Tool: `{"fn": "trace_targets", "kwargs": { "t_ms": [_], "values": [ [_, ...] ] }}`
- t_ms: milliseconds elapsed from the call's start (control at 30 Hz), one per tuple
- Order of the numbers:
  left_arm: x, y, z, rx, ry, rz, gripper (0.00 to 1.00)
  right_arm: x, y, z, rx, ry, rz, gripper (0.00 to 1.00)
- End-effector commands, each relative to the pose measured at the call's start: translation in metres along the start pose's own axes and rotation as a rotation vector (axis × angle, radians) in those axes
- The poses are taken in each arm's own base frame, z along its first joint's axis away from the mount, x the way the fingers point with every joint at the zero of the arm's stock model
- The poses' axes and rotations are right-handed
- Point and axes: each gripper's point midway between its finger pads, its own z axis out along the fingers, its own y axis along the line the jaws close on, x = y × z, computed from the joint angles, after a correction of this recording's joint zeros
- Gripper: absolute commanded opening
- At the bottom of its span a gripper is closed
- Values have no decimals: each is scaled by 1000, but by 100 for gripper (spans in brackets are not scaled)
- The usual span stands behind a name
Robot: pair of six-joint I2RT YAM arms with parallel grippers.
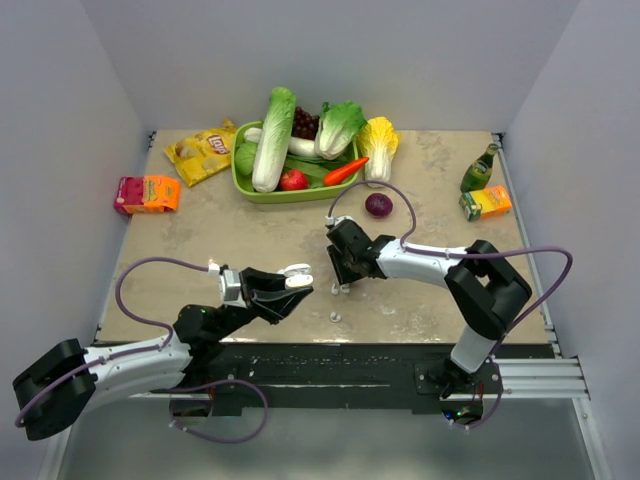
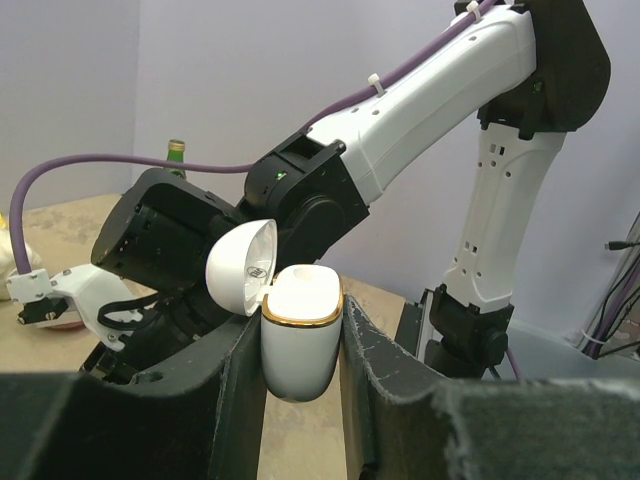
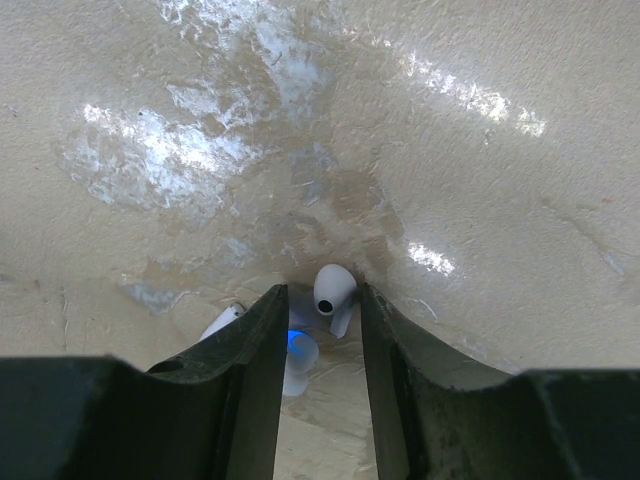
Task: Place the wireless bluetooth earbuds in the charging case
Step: Adjust the earbud at the center of the board.
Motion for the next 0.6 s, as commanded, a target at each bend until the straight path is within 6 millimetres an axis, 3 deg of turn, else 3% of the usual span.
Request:
{"fn": "trace_targets", "kwargs": {
  "t_ms": [0, 367, 567],
  "values": [
    [75, 10, -80, -49, 181, -33, 0, 45, -16, 2, 48, 139, 10, 38],
    [75, 11, -81, -53, 182, -36, 0, 46, -16, 6, 36, 137, 10, 32],
    [76, 11, -81, -55, 184, -36, 0, 47, -15, 6, 24, 130, 18, 18]
  ]
}}
